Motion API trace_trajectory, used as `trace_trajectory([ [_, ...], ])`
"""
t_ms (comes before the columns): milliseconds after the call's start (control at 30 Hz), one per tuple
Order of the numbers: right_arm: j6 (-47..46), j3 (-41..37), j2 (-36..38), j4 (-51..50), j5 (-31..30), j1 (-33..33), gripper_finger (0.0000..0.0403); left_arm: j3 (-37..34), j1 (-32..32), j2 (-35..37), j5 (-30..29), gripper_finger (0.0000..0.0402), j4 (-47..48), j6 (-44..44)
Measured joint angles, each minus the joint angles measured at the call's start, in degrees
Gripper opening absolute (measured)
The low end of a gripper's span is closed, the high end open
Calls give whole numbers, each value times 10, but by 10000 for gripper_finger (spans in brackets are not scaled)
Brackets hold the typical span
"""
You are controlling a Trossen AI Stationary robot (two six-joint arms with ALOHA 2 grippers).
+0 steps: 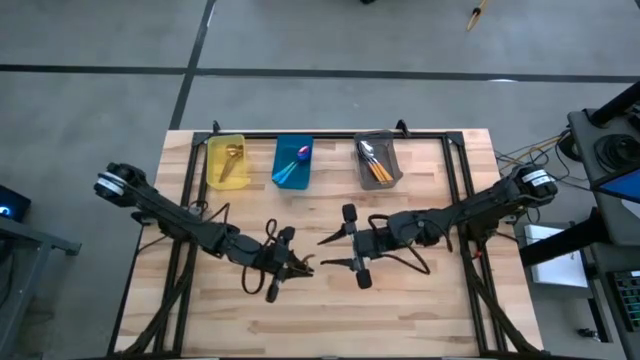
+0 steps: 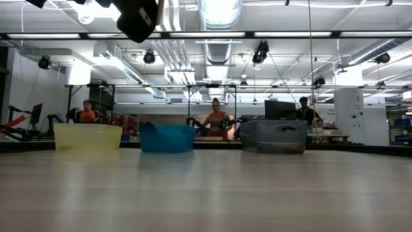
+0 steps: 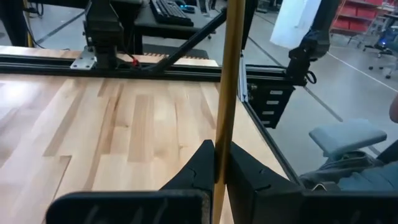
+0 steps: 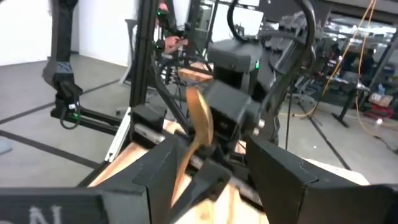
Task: Sort silverware by color (type)
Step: Put the gold spoon into the yellow bin
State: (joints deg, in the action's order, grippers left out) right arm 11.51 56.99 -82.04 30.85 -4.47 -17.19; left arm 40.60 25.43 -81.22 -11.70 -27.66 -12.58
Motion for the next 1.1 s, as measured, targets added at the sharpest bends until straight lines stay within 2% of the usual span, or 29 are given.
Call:
trace_trajectory([
  [533, 11, 0, -2, 12, 29, 1, 171, 0, -28, -121, -1, 3, -223, 0],
  [967, 5, 0, -2, 8, 40, 10, 168, 29, -35, -156, 20, 5, -233, 2],
  [1100, 5, 0, -2, 11, 74, 10, 133, 29, -35, -156, 21, 6, -228, 1],
])
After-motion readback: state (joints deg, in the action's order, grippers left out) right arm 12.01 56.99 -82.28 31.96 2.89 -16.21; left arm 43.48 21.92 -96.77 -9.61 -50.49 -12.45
